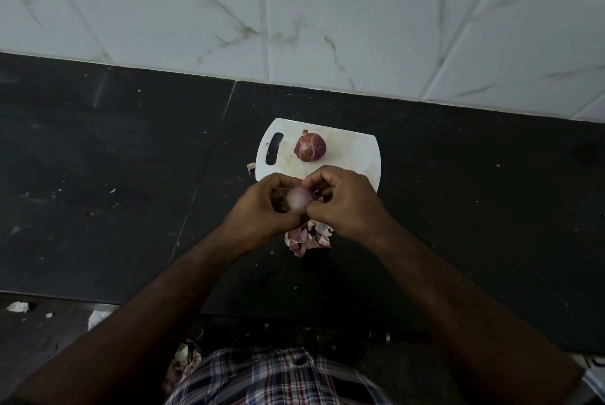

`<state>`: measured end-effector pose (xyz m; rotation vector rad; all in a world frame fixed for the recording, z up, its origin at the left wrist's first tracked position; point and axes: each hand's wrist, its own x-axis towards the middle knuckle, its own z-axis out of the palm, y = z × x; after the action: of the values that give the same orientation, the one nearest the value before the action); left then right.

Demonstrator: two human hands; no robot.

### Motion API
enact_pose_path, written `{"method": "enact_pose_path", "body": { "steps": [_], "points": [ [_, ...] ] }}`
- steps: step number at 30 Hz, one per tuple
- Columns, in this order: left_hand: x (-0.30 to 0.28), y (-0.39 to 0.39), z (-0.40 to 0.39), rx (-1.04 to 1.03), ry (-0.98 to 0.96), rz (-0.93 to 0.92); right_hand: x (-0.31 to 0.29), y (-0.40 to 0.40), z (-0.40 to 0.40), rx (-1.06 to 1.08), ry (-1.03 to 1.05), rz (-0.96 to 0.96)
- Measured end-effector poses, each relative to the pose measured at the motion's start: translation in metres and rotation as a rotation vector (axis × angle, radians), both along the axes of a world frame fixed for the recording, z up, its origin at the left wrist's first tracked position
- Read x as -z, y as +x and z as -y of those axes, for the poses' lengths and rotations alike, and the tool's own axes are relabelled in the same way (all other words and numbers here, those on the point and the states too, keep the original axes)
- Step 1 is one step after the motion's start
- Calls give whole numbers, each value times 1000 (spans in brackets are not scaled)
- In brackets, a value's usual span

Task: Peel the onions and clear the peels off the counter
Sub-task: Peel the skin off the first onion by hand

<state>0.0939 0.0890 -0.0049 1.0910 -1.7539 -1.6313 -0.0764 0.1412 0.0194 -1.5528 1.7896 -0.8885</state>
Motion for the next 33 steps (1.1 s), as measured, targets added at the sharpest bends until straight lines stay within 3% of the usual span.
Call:
{"method": "enact_pose_path", "body": {
  "steps": [8, 13, 25, 30, 33],
  "points": [
    [1, 4, 2, 26, 6, 10, 3, -2, 0, -33, -27, -45],
    [2, 7, 8, 40, 67, 4, 0, -18, 0, -120, 79, 128],
    [2, 1, -1, 112, 86, -9, -3, -18, 1, -110, -34, -133],
    [5, 1, 2, 35, 195, -89, -3, -19, 0, -50, 22, 45],
    [8, 1, 3, -1, 161, -66, 1, -13, 0, 9, 9, 110]
  ]
}}
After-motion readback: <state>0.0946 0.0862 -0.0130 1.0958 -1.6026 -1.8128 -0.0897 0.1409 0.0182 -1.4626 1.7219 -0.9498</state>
